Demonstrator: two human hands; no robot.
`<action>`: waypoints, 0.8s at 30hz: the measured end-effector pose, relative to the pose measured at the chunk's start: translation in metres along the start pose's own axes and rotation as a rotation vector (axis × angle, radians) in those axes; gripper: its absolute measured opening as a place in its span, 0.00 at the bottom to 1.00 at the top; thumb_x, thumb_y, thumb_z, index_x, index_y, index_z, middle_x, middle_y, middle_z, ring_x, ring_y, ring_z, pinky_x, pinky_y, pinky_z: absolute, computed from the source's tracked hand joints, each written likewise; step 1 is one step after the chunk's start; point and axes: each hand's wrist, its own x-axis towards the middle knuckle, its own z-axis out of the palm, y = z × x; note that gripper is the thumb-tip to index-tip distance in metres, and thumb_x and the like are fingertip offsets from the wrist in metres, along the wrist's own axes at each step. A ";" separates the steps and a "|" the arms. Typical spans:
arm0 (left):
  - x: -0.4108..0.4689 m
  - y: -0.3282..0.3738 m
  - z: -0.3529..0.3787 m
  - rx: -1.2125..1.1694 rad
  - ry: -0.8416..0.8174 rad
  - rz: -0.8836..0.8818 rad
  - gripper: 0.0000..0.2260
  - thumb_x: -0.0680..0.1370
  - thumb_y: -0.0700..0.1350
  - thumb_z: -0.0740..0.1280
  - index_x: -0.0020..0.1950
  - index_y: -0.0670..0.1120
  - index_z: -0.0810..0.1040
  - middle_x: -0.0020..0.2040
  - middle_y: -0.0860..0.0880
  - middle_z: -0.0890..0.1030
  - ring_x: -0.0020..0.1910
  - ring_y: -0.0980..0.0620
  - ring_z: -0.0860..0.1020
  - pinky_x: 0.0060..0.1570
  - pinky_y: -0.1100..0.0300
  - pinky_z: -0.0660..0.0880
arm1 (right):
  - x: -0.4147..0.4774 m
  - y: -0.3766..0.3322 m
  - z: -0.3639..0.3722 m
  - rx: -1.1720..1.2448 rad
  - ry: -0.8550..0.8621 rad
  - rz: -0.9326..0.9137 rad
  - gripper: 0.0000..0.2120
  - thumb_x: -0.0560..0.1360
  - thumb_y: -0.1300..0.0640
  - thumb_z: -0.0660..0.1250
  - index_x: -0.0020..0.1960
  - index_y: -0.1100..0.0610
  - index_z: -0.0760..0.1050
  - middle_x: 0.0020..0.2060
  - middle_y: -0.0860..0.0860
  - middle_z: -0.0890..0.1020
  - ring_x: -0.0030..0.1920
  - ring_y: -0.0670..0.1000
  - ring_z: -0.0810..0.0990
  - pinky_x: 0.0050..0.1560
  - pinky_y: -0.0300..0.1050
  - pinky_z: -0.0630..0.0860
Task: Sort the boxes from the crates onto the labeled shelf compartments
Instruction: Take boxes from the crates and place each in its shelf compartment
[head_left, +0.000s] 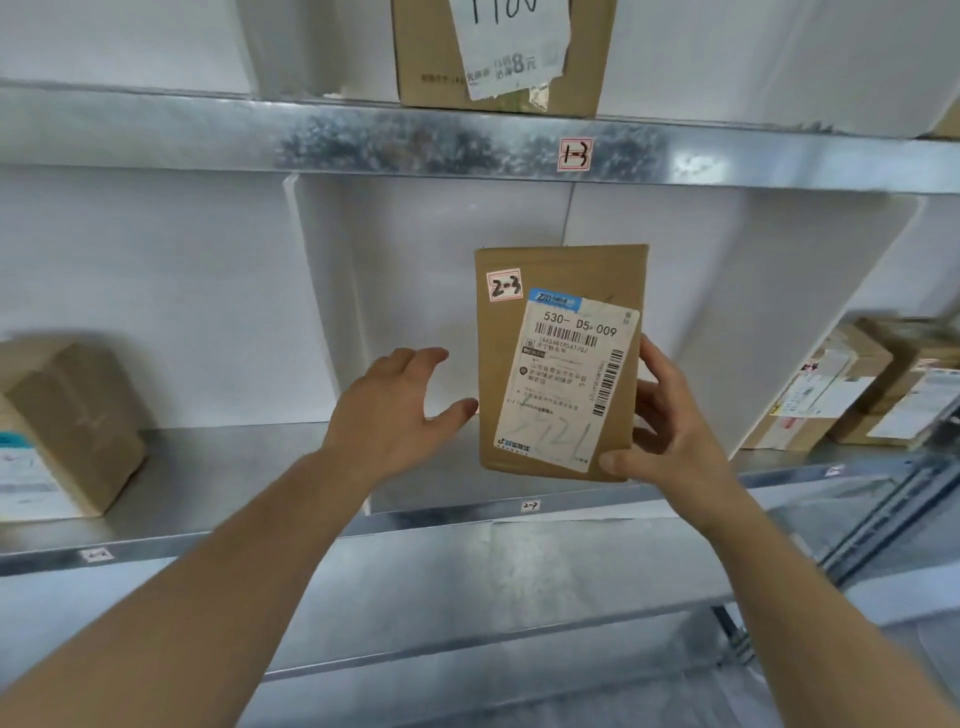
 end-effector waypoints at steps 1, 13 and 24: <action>0.000 -0.003 0.003 -0.032 -0.008 -0.015 0.27 0.78 0.62 0.59 0.74 0.53 0.62 0.73 0.51 0.66 0.70 0.49 0.67 0.63 0.51 0.70 | 0.004 0.005 0.004 -0.003 -0.006 0.003 0.51 0.61 0.64 0.79 0.71 0.33 0.56 0.54 0.37 0.78 0.60 0.43 0.77 0.55 0.47 0.80; 0.023 -0.013 0.049 -0.578 -0.146 -0.312 0.18 0.81 0.53 0.60 0.70 0.54 0.63 0.58 0.61 0.75 0.57 0.57 0.75 0.60 0.56 0.72 | 0.089 0.047 0.044 -0.055 -0.244 0.080 0.54 0.65 0.64 0.76 0.76 0.37 0.46 0.69 0.40 0.66 0.69 0.39 0.67 0.64 0.43 0.73; 0.026 -0.047 0.115 -0.698 -0.169 -0.488 0.20 0.80 0.41 0.63 0.70 0.51 0.62 0.66 0.52 0.75 0.64 0.52 0.74 0.62 0.59 0.72 | 0.106 0.129 0.096 -0.166 -0.230 0.196 0.48 0.68 0.70 0.71 0.76 0.44 0.50 0.67 0.47 0.73 0.63 0.45 0.75 0.55 0.43 0.80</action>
